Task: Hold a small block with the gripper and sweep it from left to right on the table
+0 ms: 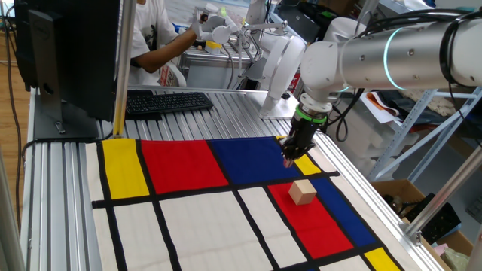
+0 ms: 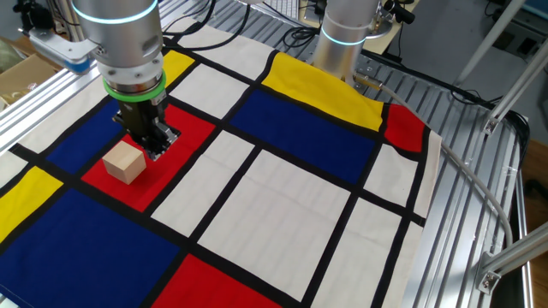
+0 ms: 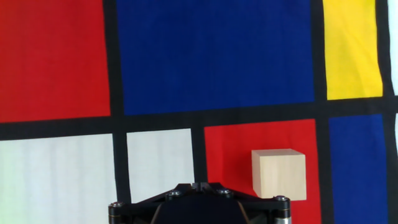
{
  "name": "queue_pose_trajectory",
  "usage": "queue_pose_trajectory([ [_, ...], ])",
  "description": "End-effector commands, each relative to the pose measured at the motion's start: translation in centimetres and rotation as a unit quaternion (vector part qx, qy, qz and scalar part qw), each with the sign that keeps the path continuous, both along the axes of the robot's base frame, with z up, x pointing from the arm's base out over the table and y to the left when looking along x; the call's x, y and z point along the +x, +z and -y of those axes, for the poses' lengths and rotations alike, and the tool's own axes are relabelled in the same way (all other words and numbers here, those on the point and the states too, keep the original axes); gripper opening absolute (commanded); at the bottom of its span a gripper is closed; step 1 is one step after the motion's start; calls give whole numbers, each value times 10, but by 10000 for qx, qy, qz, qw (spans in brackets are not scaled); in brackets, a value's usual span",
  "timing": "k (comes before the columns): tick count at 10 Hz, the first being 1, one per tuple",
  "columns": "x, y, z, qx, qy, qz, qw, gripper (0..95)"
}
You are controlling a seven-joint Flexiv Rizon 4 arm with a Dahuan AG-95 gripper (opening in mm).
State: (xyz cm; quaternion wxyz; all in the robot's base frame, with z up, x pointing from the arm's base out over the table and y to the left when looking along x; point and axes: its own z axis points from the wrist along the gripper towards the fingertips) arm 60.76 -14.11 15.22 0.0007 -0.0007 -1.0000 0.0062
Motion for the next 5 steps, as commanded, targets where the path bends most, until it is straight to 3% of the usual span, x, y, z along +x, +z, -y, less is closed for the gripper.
queue_pose_trajectory([
  [1,-1,0,0,38,8,2,10000,0],
  [5,-1,0,0,82,48,-2,10000,0],
])
